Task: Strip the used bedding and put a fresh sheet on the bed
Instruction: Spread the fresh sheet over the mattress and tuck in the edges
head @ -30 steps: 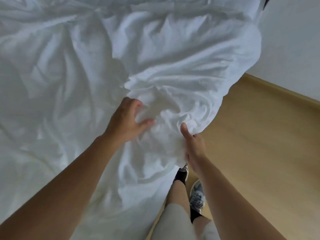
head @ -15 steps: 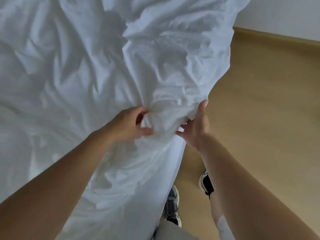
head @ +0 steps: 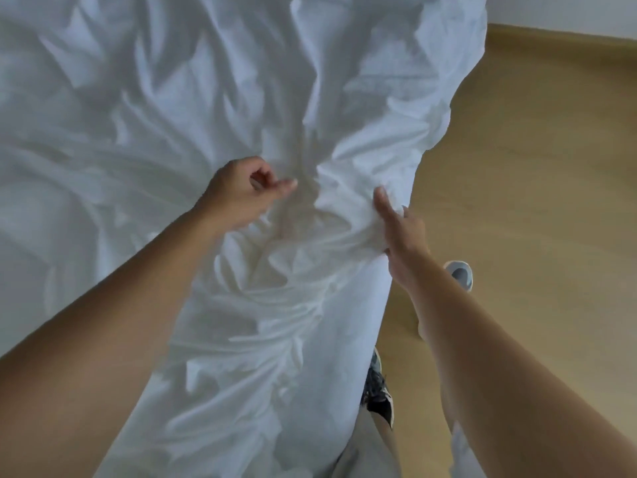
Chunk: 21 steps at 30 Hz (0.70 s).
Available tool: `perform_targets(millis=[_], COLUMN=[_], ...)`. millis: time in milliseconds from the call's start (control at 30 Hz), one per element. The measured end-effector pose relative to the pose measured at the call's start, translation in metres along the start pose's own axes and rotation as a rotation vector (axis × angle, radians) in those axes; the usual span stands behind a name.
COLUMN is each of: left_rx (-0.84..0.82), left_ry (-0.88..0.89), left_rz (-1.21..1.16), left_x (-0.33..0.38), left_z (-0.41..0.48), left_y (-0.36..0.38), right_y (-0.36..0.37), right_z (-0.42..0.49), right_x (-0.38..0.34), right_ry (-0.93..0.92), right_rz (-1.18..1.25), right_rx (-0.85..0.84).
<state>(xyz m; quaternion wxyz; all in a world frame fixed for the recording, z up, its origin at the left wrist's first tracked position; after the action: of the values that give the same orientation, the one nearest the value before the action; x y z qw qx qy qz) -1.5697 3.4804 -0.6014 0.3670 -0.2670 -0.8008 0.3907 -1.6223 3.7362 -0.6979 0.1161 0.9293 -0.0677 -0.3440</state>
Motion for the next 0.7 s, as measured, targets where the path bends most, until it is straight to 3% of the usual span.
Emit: perform_targets(millis=[67,100,167,233,333,433,500,600,700], left_rx=[-0.355,-0.424,-0.351,-0.241,-0.046,0.153,0.232,0.296,0.312], left_ry=[0.094,0.14,0.188,0.164,0.184,0.211,0.214,0.262,0.274], left_rz=[0.252,0.382,0.441,0.354,0.277,0.297,0.254,0.202,0.173], left_x=[0.006,0.006,0.004,-0.002,-0.017,-0.038,-0.048,-0.054,-0.06], left_z=[-0.023,-0.034,-0.047,-0.055,-0.06,-0.067,-0.071,-0.082,-0.091], left_y=[0.031,0.047,0.066,0.065,0.053,0.038,0.031,0.031,0.033], right_y=[0.012,0.021,0.037,0.04,0.033,0.009,-0.009,-0.001,0.039], right_z=[-0.017,-0.025,-0.042,-0.052,-0.064,-0.088,-0.108,-0.122,-0.119], right_x=[0.016,0.026,0.046,0.063,0.085,0.115,0.136,0.149,0.143], right_ry=[0.027,0.046,0.106,0.116,0.058,0.177,0.195,0.029,-0.077], right_rz=[-0.097,-0.124,-0.155,-0.144,0.014,0.152,0.071,-0.069,-0.16], right_rx=[-0.217,-0.292,-0.285,-0.098,0.061,0.14,0.111,-0.057,-0.088])
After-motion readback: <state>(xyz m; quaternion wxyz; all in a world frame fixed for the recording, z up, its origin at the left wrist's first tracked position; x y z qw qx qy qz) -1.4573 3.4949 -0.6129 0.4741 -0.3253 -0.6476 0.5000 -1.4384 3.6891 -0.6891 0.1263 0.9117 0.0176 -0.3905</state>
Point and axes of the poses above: each hand's wrist, its own z-axis towards the middle knuckle, its own y-axis out of the palm, x = y × z, the point moved 3 cm from there along z, towards the middle knuckle, and after that the axes turned 14 degrees about z, right-handed, at the moved point
